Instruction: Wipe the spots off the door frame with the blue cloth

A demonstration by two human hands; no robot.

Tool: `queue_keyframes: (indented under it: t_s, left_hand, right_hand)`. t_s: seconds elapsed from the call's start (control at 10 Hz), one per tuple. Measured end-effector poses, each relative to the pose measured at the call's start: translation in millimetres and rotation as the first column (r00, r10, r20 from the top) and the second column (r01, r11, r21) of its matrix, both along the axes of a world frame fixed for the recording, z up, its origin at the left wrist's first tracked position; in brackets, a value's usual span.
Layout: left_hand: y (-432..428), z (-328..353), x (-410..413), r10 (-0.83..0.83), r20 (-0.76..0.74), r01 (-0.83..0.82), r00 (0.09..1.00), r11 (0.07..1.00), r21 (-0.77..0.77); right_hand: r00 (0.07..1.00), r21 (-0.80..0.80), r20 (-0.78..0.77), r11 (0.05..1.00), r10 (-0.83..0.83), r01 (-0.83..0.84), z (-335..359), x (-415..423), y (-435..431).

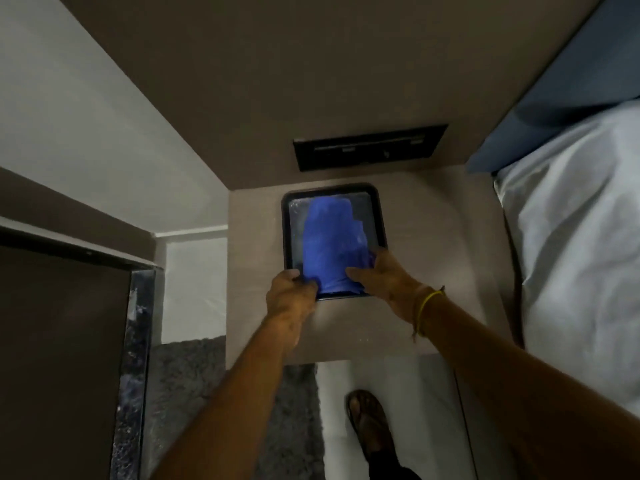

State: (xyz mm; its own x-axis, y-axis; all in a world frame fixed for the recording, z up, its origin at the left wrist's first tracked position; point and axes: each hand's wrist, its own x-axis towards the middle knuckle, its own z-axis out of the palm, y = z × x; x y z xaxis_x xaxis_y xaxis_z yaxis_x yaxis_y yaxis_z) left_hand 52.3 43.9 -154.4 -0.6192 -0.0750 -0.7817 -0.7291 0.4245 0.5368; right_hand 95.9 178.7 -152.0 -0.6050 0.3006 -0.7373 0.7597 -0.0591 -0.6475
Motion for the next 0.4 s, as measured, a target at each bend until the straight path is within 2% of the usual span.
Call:
queue_keyframes:
  t_s: [0.1,0.2,0.3,0.4]
  left_hand:
    - [-7,-43,13,-0.238,-0.117,0.190,0.964,0.928,-0.321]
    - [-17,-64,24,-0.306,-0.217,0.209,0.927,0.902,-0.378]
    - [-30,-60,29,-0.328,-0.288,0.231,0.900,0.918,-0.323]
    - [-46,-41,26,-0.321,-0.322,0.255,0.891,0.939,-0.231]
  right_hand:
    - [0.987,0.224,0.098,0.963,0.131,-0.150,-46,12,0]
    - [0.965,0.337,0.101,0.904,0.243,-0.263,-74,27,-4]
    - [0.930,0.424,0.077,0.832,0.360,-0.358,-78,37,-6]
    - [0.902,0.433,0.085,0.799,0.424,-0.417,-63,38,-14]
